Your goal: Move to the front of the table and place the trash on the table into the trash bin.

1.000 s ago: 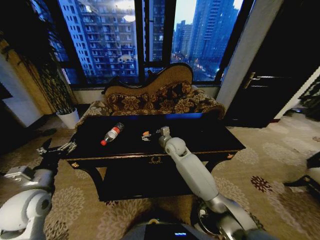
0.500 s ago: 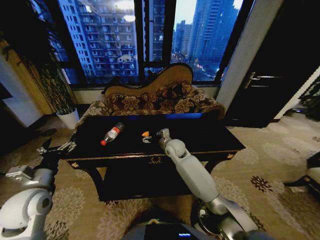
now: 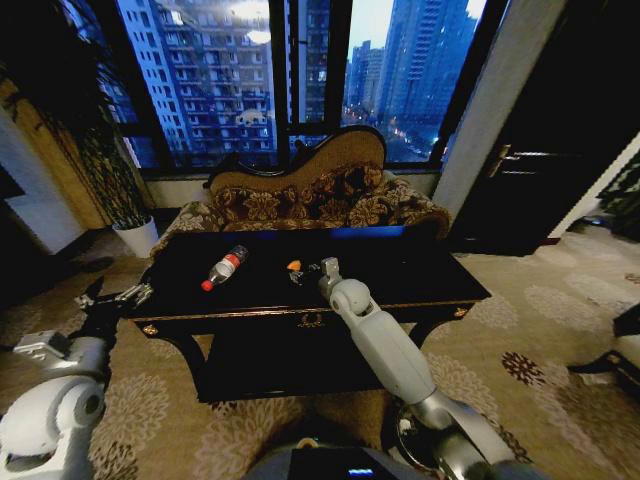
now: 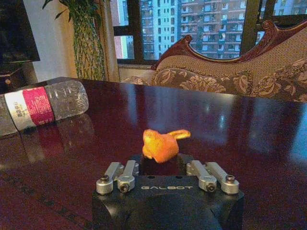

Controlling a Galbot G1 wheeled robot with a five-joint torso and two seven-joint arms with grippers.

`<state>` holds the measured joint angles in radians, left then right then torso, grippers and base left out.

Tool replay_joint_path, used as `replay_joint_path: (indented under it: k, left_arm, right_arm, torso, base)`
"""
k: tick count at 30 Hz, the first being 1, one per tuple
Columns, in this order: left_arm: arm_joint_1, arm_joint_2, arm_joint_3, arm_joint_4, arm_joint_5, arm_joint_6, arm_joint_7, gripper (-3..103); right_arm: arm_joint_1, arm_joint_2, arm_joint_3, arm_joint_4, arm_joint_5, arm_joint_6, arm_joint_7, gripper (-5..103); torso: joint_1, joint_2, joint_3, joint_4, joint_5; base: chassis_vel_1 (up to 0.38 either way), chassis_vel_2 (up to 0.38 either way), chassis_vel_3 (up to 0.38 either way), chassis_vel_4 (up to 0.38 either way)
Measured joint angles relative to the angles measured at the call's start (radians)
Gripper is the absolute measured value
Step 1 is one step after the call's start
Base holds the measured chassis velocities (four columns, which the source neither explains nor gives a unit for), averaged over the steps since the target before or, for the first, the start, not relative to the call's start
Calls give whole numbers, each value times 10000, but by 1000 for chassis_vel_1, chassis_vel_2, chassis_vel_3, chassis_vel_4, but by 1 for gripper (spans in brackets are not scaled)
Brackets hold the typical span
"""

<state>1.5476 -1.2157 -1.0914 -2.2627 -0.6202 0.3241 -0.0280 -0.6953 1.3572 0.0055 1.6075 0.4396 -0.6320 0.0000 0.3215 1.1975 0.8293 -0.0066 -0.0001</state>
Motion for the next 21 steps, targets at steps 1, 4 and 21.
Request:
replay_joint_path:
  k: [1,4,21]
  left_arm:
    - [1,0,3,11,0,-4,4,100]
    - [3,0,12,14,1,-13,8,100]
    - [-82,46,148,60,-4,-47,17,100]
  right_arm:
    - [-17,-9,31,29,18,-1,0,33]
    - [-28,-16,110,107,122,-4,0,22]
    - [-676,-333,1431,1066,458,27,0,3]
  torso:
    - [0,0,0,0,0]
    - [1,0,0,1,0]
    - [0,0,0,-2,0]
  base:
    - [0,0,0,0]
    - [0,0,0,0]
    - [0,0,0,0]
